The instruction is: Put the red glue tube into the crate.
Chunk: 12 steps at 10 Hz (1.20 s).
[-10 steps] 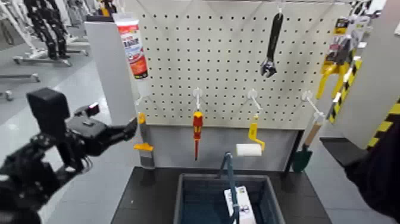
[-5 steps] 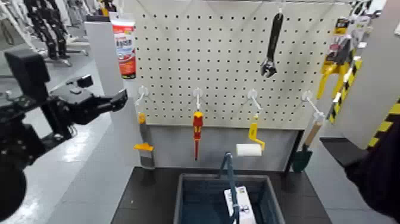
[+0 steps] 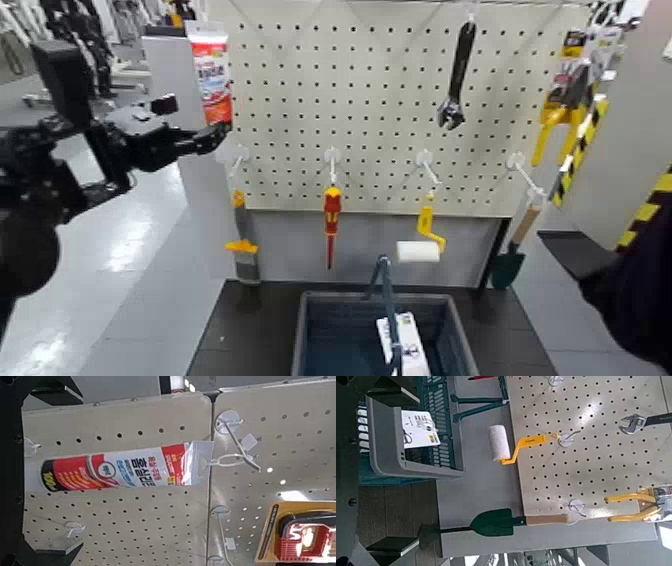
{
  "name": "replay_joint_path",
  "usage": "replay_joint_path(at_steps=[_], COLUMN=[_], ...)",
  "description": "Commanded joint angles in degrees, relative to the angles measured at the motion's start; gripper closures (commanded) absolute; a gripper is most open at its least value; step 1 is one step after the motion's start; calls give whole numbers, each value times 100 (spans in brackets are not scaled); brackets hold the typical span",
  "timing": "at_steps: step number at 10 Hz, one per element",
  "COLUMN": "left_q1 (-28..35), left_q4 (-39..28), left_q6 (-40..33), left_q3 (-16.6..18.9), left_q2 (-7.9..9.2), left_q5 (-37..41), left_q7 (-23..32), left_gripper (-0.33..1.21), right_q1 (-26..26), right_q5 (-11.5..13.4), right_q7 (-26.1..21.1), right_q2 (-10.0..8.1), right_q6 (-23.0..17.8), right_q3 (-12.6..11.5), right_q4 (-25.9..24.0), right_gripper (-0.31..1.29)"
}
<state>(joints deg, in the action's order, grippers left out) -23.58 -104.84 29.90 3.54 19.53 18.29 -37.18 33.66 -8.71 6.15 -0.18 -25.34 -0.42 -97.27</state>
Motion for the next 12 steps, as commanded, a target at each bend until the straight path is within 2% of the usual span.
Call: replay_joint_path(at_steps=[1,6,8,9,10,12], left_q1=[-507,-1052,-1078,-1096,-1105,-1122], left_q4=[588,1291,1308,1282,1212,1098], left_q6=[-169,-98,-116,-46,-37,69], left_q3=[-239,-652,-661,-679,-714,-723], left_q2=[43,297,315,315,333,350], left_q5=[17,412,482,482,438,351], left_q7=[-342,-861,-861,-843,-738,-667], left_gripper=[8,10,14,50,115,112], right_q1=[-18,-62,-71,-71,-71,-71], right_q5=[-16,-25,-43,-43,-43,-43], right_q7=[27,141,176,185,185,185], right_q2=[773,773,773,773,773,773], right_q6=[20,99,143,152,152,152], right_q3=[-2,-2,-2,-2,-2,-2], right_q4=[6,24,15,15,6,6], right_gripper=[8,8,9,9,9,9])
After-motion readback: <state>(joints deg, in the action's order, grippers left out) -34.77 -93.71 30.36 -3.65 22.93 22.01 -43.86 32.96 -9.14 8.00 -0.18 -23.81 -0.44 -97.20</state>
